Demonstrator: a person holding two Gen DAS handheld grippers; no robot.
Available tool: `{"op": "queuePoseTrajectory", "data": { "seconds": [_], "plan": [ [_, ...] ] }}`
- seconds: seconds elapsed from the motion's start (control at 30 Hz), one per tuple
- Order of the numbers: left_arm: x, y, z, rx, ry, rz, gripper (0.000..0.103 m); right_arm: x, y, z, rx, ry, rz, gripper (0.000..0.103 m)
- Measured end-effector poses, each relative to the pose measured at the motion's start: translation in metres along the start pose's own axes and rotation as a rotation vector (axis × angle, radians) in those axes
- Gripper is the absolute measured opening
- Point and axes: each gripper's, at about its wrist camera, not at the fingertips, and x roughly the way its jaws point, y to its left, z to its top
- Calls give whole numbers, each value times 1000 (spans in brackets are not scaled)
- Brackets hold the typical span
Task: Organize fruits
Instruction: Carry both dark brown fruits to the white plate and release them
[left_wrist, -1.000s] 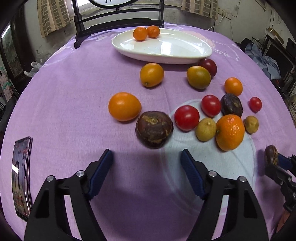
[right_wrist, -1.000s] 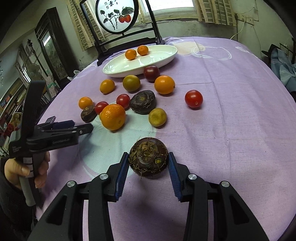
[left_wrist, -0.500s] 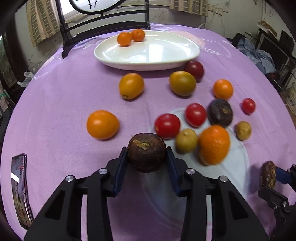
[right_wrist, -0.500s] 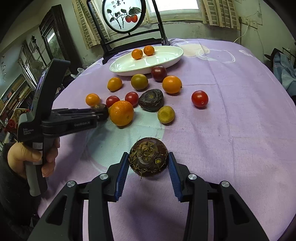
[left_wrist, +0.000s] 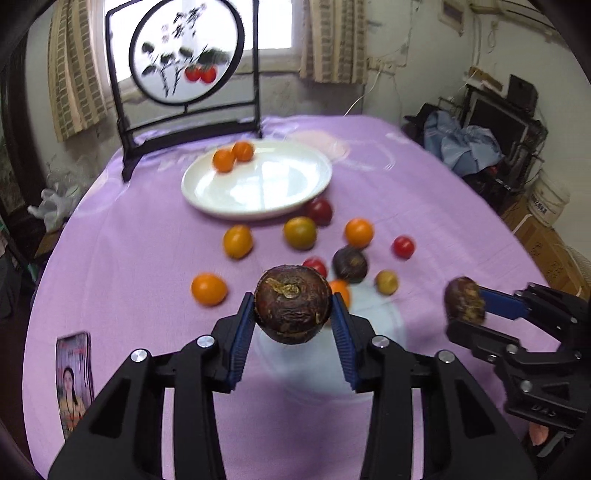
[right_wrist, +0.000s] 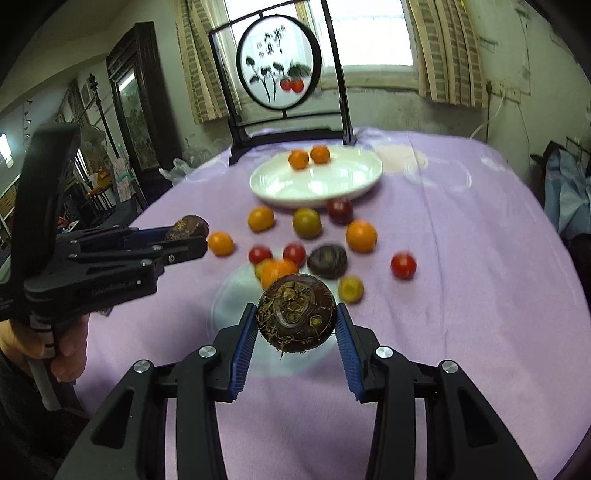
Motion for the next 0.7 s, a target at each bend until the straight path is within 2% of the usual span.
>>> {"op": "queuePoseTrajectory", "data": {
  "seconds": [0.2,0.33,0.4,0.57,0.7],
  "plan": [
    [4,2,52,-32,-67,15,40,5,-5,55,-39,-82,-54,43],
    [33,24,84,-108,-55,40,40,32,-13,87,-44,-91,-70,43],
    [56,36,96,-138,-39,67,40,60,-18,102,-45,-63,-71,43],
    [132,72,116,-235,93,69,40,135,-25,131,-40,53,-97,43],
    [169,86,124,-243,133,110,40,181,-29,147,-20,113,-97,43]
  ]
}}
